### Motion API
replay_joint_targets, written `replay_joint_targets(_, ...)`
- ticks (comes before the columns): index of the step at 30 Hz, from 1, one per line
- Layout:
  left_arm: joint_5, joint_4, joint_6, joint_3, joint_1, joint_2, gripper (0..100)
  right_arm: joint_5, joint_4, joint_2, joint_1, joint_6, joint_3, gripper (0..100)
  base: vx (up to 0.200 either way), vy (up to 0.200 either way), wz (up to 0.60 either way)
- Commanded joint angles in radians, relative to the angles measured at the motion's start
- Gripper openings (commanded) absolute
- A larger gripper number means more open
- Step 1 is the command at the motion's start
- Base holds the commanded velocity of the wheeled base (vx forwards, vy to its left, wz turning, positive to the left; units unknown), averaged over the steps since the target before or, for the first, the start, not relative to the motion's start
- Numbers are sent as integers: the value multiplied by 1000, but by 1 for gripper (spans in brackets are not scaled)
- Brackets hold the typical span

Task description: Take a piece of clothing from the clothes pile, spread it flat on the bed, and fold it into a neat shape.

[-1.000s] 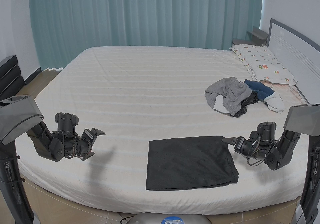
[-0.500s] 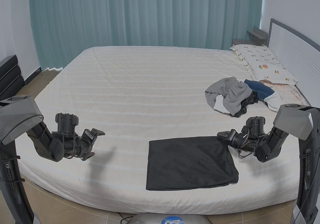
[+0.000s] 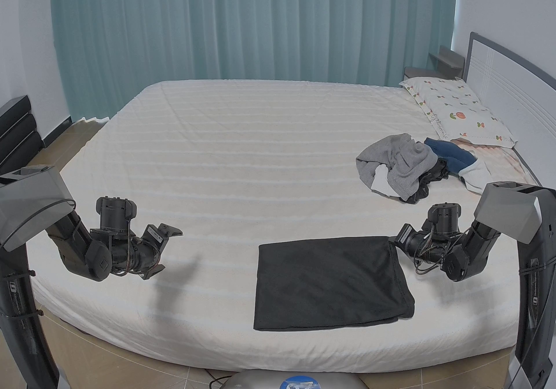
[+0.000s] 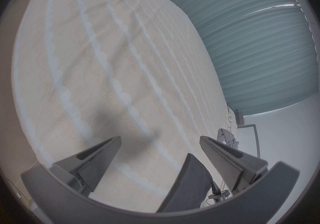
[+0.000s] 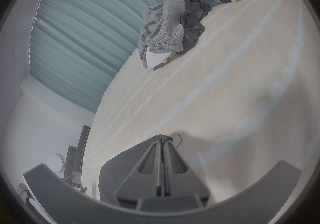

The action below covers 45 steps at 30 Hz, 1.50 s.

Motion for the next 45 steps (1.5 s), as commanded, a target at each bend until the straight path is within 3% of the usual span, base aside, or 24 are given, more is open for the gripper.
replay_joint_targets(1,-1,-2,-3,0,-1,0,100,2,0,1,-15,2,-3,0,0,0,0)
replay_joint_targets(17,-1,-2,-3,0,-1,0,100,5,-10,7,-15,0,14,0,0,0,0)
replay_joint_targets(18,-1,-2,-3,0,-1,0,100,8,-11,4,-15,2,15,100,0,0,0)
replay_joint_targets(28,1,-2,-12,0,-1,0,100,2,-17,-192,-16,40,209,100,0,0,0)
replay_joint_targets(34,15,-2,-17,-4,-1,0,100,3,-25,-317,-26,242,368,100,-67,0,0)
replay_joint_targets(45,18,0,-21,-15,-3,0,100,29,-352,-191,-50,319,502,100,-73,0,0)
